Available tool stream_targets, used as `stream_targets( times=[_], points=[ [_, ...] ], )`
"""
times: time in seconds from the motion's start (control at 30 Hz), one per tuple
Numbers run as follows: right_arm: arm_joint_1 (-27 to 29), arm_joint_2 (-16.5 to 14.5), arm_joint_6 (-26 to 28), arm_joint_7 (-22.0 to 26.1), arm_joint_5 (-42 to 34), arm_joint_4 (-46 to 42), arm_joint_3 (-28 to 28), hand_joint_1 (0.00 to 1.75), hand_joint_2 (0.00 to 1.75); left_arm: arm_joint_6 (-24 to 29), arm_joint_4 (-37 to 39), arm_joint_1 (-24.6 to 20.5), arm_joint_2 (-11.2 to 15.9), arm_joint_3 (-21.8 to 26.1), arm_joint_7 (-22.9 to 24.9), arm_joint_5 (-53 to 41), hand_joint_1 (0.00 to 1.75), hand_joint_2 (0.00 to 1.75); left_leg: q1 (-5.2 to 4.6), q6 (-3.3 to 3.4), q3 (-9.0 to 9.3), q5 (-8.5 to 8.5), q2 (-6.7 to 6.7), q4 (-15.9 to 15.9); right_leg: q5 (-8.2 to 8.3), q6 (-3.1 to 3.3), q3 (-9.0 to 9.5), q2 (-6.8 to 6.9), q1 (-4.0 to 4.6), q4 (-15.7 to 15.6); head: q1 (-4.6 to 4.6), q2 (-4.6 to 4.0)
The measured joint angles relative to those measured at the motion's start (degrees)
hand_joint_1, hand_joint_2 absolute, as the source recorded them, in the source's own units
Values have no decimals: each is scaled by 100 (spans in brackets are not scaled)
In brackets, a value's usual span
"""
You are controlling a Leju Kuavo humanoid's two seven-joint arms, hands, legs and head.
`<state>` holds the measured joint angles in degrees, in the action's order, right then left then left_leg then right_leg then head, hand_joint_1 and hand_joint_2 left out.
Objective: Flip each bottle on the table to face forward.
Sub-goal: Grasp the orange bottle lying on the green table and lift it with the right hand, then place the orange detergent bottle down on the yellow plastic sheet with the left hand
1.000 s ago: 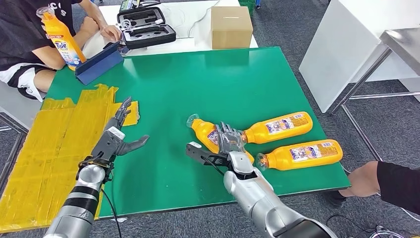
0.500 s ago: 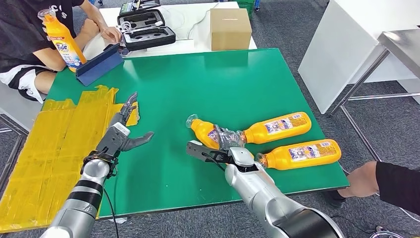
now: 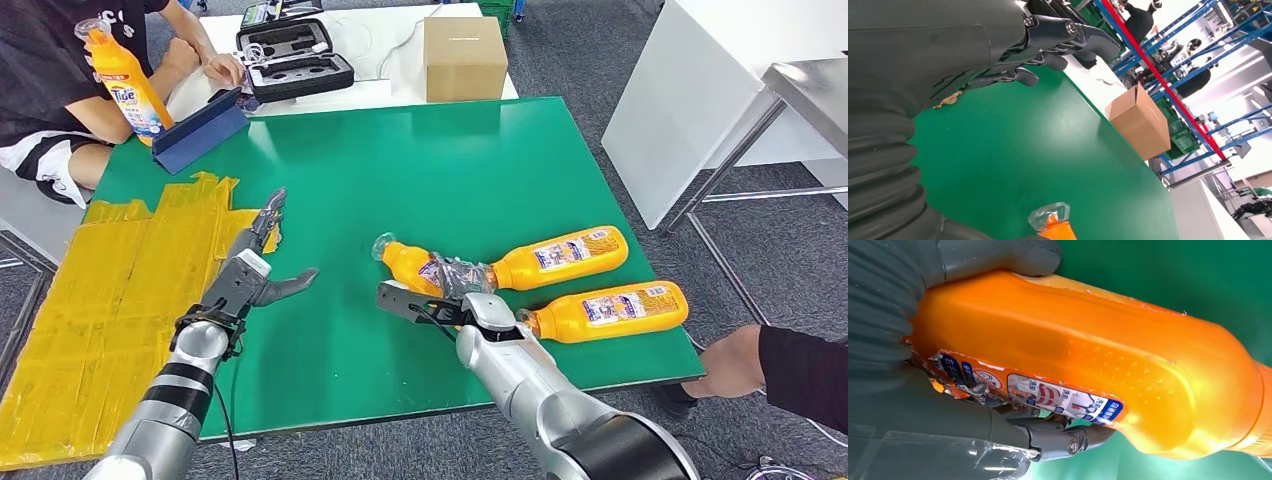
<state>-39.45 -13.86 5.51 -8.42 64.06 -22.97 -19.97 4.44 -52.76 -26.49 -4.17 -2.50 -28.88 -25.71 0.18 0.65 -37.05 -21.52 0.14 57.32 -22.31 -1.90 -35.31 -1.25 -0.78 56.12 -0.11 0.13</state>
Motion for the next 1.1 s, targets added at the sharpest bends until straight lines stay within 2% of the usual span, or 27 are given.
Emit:
stream_targets(
  times=[0.13, 0.23, 0.3, 0.43, 0.5, 0.57, 0.7, 0.9, 0.97, 1.1],
  points=[
    [-14, 0, 13, 29, -39, 12, 13, 175, 175, 12, 11, -13, 0, -5, -5, 1, 0, 175, 1, 0, 0, 0, 0, 0, 0, 1, 0, 0, 1, 0, 0, 0],
    [-10, -1, 219, 252, -266, 13, 89, 175, 175, 16, 27, -17, 0, -9, -13, 9, 0, 175, 1, 0, 0, 0, 1, 0, 0, 1, 0, -1, 3, 0, 0, 0],
    [19, -6, 560, 770, -704, -10, 228, 175, 175, -15, 29, -14, 0, -18, -30, 59, 0, 175, 1, 0, -1, 0, 1, 0, 0, 0, 1, -1, 4, 0, 2, 0],
    [252, -115, 1091, 2450, -2098, -279, 778, 175, 175, -164, 21, 22, -7, -83, -82, 207, 0, 175, 1, 1, -9, 3, -5, 0, -1, -1, -2, 3, 3, 1, -1, 0],
    [448, -187, 1107, 2979, -2607, -532, 1029, 175, 175, -232, 15, 50, -19, -121, -105, 277, 0, 175, 1, 2, -22, 6, -18, 1, -2, -2, -7, 13, 4, 2, 0, 0],
    [629, -240, 1107, 3310, -2994, -817, 1206, 175, 175, -267, 14, 66, -32, -146, -115, 332, 0, 175, 2, 2, -37, 8, -28, 1, -3, -2, -17, 22, 3, 3, 1, 0],
    [934, -295, 1138, 3661, -3529, -1339, 1334, 175, 175, -281, 17, 54, -58, -179, -110, 445, 0, 175, 2, 2, -58, 7, -30, 2, -4, -3, -39, 23, -1, 3, 0, 0],
    [1191, -324, 1169, 3878, -3932, -1795, 1349, 175, 175, -392, 46, -5, -99, -206, -52, 618, 0, 175, 1, 3, -77, 7, -30, 2, -4, -3, -58, 23, -2, 2, -1, 0],
    [1256, -331, 1189, 3998, -4060, -1914, 1351, 175, 175, -706, 89, -46, -107, -206, 35, 846, 0, 175, 1, 3, -80, 7, -30, 2, -4, -3, -61, 23, -1, 2, 0, 0],
    [1345, -339, 1259, 4173, -4209, -2139, 1345, 175, 175, -1817, 354, -291, -98, -205, 237, 1527, 0, 175, 2, 2, -86, 7, -31, 2, -4, -3, -64, 24, 0, 3, 0, 0]
  ],
)
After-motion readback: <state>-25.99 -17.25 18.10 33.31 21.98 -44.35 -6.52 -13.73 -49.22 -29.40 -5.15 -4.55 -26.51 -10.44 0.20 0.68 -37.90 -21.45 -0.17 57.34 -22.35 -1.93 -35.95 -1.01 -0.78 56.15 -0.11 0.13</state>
